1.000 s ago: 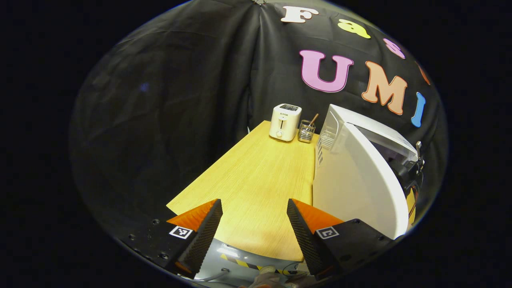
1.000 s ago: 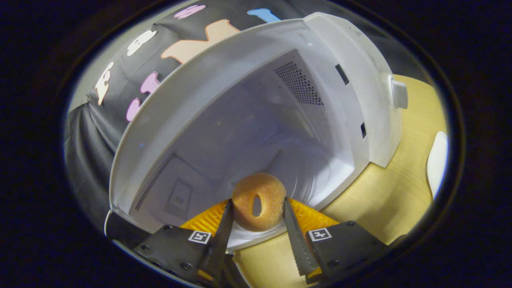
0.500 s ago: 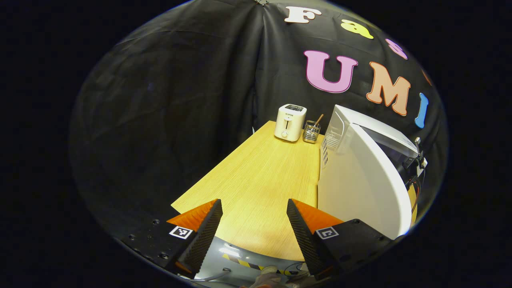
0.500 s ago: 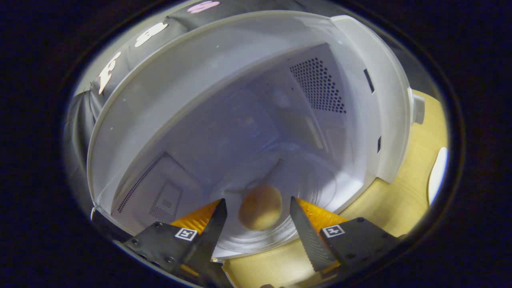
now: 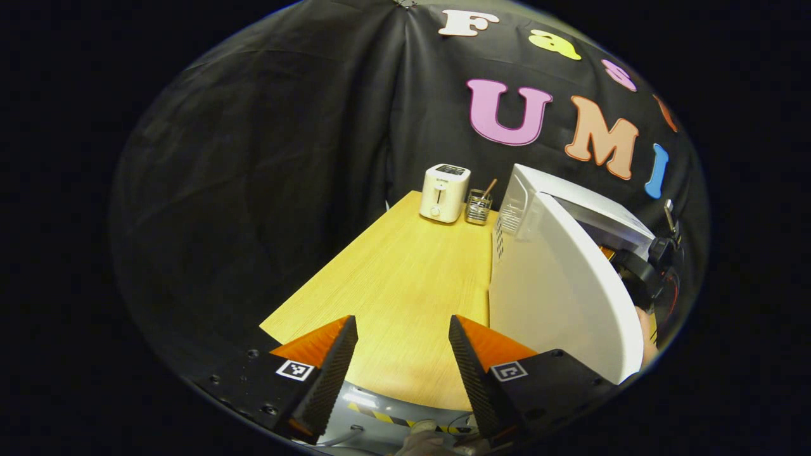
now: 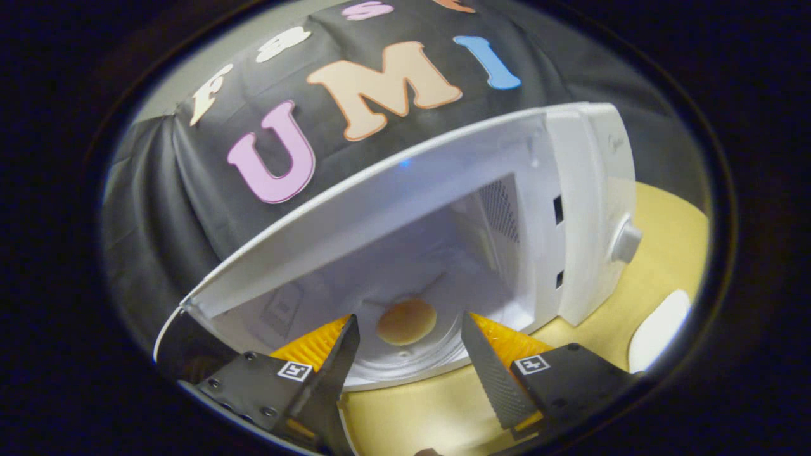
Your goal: Open the microwave oven with the left hand, put the food in, and close the microwave oven.
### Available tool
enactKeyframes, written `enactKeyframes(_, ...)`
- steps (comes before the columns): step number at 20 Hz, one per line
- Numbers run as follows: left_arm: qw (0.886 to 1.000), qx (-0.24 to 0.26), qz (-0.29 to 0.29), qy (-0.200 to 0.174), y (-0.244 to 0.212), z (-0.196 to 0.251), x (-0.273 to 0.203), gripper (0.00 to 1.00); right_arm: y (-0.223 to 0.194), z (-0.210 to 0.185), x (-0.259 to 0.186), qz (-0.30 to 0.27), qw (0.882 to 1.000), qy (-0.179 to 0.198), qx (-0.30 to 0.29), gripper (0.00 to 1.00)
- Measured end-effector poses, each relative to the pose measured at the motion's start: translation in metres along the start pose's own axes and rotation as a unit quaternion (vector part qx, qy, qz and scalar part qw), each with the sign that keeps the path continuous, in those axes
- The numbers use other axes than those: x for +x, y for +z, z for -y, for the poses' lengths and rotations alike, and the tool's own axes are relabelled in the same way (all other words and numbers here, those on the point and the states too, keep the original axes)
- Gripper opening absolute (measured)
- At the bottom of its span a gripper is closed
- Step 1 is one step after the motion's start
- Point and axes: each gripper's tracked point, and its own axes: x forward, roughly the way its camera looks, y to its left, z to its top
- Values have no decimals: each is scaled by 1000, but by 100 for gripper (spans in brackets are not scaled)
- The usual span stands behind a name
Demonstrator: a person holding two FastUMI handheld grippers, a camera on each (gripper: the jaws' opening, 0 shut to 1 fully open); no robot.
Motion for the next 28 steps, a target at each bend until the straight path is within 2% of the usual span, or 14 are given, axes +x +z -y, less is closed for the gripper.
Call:
enactKeyframes(2, 1000, 11, 2, -7, -1, 3, 0, 79, 11, -5, -21, 7, 999, 18, -40, 99)
enactKeyframes(4, 1000, 14, 3, -16, -2, 7, -1, 75, 18, -9, -43, 8, 998, 34, -52, 99)
enactKeyframes(5, 1000, 14, 1, -20, -4, 9, -2, 72, 22, -10, -54, 6, 998, 40, -54, 91)
enactKeyframes(6, 1000, 14, -1, -22, -6, 10, -3, 67, 24, -9, -65, 5, 997, 44, -58, 91)
enactKeyframes(8, 999, 21, -3, -31, -7, 14, -5, 52, 33, -5, -88, 6, 996, 48, -71, 91)
enactKeyframes(11, 998, 48, -5, -35, -12, 16, -5, 10, 46, 6, -114, 10, 995, 47, -93, 91)
enactKeyframes(12, 998, 55, -6, -36, -11, 17, -8, 3, 48, 14, -122, 8, 994, 42, -99, 91)
enactKeyframes(13, 997, 60, -8, -41, -12, 21, -9, 1, 52, 22, -129, 9, 994, 36, -105, 91)
enactKeyframes(18, 994, 83, -14, -66, -15, 43, -19, 2, 57, 53, -159, -1, 993, 7, -115, 91)
enactKeyframes(23, 990, 103, -17, -93, -20, 73, -35, 0, 85, 74, -191, 8, 993, -9, -119, 91)
enactKeyframes(24, 989, 107, -17, -97, -21, 79, -38, 0, 89, 78, -199, 9, 993, -10, -120, 99)
enactKeyframes(25, 989, 110, -18, -101, -22, 86, -41, 2, 95, 83, -205, 12, 992, -12, -122, 91)
enactKeyframes(28, 988, 118, -15, -102, -23, 100, -52, 0, 112, 94, -218, 20, 992, -14, -127, 91)
